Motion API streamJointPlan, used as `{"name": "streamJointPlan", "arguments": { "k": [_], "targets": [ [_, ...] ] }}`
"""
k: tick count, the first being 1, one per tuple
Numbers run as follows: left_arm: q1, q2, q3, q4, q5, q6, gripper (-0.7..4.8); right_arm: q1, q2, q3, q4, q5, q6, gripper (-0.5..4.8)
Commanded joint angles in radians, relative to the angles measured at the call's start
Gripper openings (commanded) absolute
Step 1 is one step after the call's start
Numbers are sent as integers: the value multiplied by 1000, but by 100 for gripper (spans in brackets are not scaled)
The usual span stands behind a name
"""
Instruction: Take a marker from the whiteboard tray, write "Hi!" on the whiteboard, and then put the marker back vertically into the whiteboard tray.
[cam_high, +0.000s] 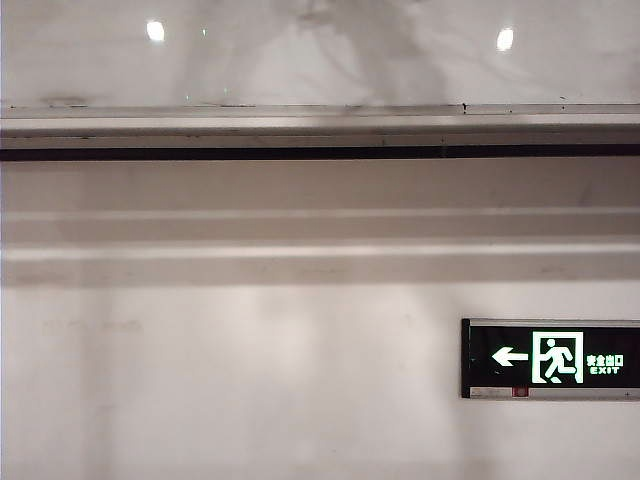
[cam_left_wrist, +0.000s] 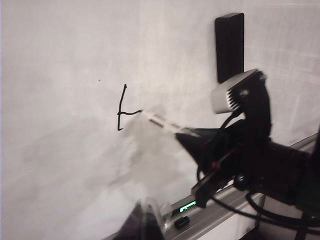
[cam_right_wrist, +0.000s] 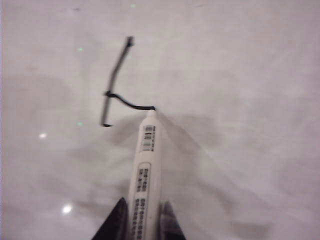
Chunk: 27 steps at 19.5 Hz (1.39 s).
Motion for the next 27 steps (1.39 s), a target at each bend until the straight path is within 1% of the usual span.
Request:
{"name": "streamJointPlan", "arguments": {
  "k": [1,2,5,6,8,9,10,20,24,27],
  "targets": [
    [0,-5,4,6,5,3,-6,-11,-17,5,0,59,0,-1],
    [0,-5,4,6,5,3,-6,-11,-19,5,2,55,0,-1],
    [0,-5,4,6,5,3,-6,-9,-59,5,27,-15,-21,-1],
    [0,-5,4,6,5,3,-6,-9,-71,5,72,-42,-44,-1],
    [0,-5,4,6,5,3,-6,-14,-75,5,127,-55,-96,-1],
    [0,-5,4,6,5,3,-6,-24,-74,5,127,-87,-127,-1],
    [0,-5,4,6,5,3,-6,-26,-72,5,126,-103,-127,-1],
    [0,-5,4,8,19,3,-6,-42,-40,4,101,-90,-127,-1],
    [0,-5,4,9,19,3,-6,-42,-39,4,67,-69,-127,-1],
    [0,-5,4,8,19,3,-6,-48,-39,4,103,-72,-127,-1]
  ]
}}
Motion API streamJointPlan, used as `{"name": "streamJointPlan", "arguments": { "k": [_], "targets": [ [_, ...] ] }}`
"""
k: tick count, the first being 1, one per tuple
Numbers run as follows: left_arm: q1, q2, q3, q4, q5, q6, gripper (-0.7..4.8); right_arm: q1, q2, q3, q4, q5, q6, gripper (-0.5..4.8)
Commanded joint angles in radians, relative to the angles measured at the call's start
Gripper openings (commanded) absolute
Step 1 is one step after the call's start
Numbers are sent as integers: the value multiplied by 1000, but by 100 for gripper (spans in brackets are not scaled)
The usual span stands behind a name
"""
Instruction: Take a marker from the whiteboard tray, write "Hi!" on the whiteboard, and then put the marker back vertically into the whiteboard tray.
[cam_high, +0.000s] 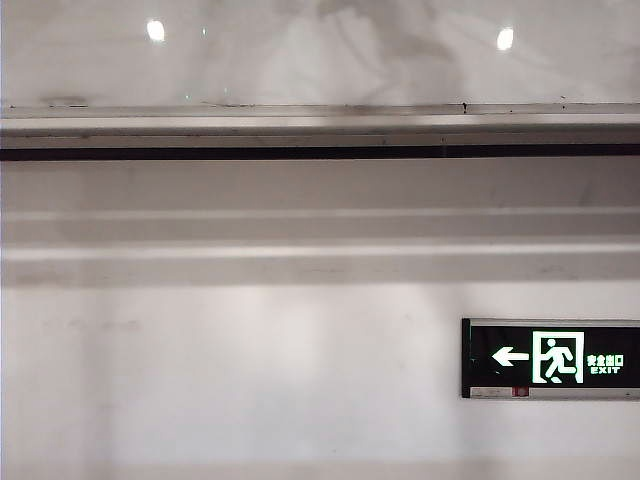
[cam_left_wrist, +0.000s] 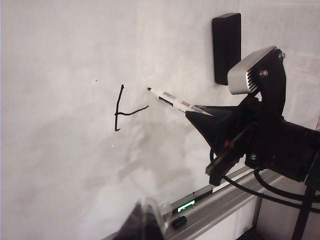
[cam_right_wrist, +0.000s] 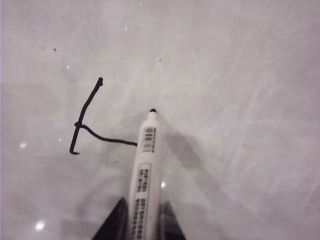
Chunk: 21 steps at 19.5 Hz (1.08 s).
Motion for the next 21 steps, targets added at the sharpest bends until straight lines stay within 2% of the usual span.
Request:
{"name": "streamJointPlan", "arguments": {
  "k": [1,15,21],
  "targets": [
    [0,-4,4,8,6,3,-6,-3,-5,5,58,-1,-2,-1],
    [0,-4,4,6,6,0,-6,-6,-1,5,-188,3,7,-1],
    [0,-4,4,5,11,1,-6,-5,-50,6,-155,-1,5,-1]
  ]
}}
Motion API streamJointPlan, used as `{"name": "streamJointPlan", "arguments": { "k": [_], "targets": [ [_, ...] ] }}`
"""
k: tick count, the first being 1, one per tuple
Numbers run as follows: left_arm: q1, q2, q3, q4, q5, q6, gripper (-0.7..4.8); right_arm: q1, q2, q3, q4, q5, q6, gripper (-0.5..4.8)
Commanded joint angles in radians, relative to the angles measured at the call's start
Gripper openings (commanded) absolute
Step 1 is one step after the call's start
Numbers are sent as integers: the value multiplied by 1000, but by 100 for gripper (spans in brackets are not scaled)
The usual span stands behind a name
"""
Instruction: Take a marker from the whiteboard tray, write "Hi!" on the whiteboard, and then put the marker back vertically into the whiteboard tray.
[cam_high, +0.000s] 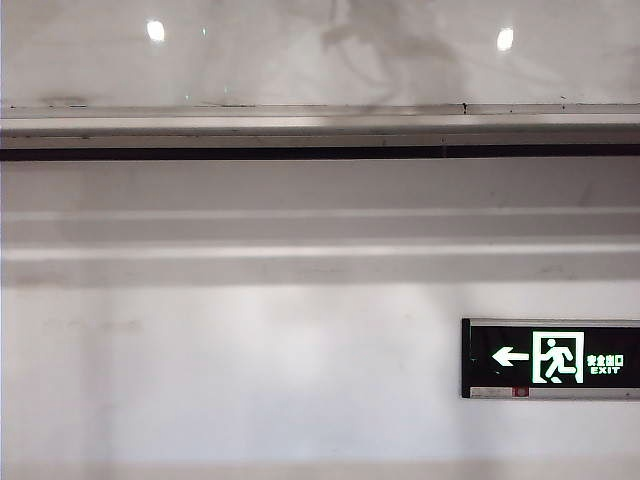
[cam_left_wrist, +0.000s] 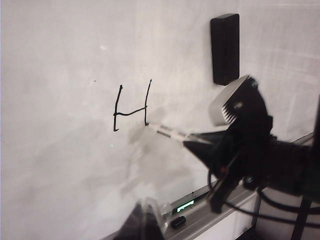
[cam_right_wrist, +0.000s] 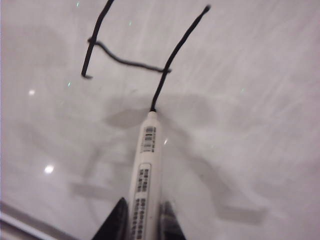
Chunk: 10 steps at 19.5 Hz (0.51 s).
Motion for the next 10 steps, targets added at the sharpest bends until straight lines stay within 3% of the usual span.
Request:
{"name": "streamJointPlan", "arguments": {
  "k": [1,4,10],
  "targets": [
    [0,-3,4,5,43,5,-6,1,-51,6,42,1,0,-1],
    [0,-2,3,7,172,30,-6,-16,-56,6,56,1,-7,-1],
    [-6,-2,3,6,182,26,-6,-38,-55,6,58,2,-6,-1]
  ]
}}
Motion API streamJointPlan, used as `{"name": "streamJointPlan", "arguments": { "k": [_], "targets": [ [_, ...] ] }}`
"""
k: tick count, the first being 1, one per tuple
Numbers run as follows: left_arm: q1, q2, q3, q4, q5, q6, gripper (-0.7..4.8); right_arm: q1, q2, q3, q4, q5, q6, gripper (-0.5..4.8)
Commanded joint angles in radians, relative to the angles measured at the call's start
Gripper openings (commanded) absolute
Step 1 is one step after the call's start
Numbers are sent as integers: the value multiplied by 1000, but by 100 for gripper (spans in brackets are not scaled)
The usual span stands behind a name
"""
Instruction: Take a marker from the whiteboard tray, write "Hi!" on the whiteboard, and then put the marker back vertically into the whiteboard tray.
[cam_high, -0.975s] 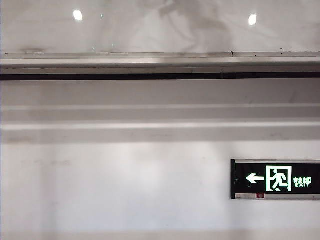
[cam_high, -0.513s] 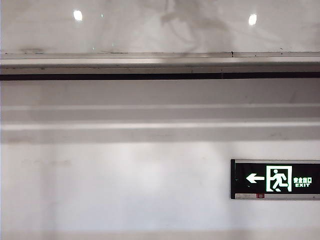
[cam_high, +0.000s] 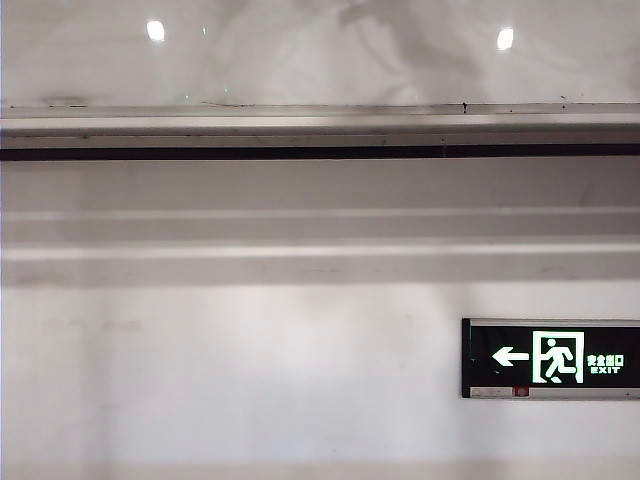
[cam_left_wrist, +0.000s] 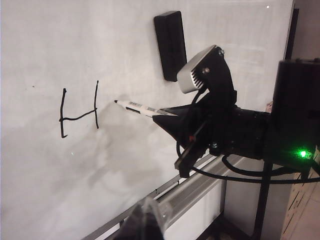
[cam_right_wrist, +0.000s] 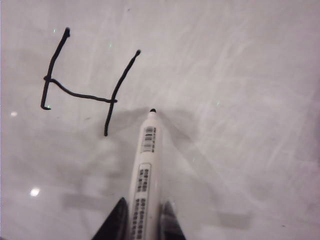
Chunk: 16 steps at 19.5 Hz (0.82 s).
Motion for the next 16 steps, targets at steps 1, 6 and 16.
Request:
{"name": "streamJointPlan", "arguments": {
  "k": [1,6,16],
  "targets": [
    [-1,-3,4,7,5,0,-6,-18,-5,6,27,-2,-2,-1],
    [-1,-3,4,7,5,0,-6,-19,3,6,56,-5,-2,-1],
    [-1,-3,4,7,5,0,-6,-19,32,6,50,-27,-1,-1]
  ]
}}
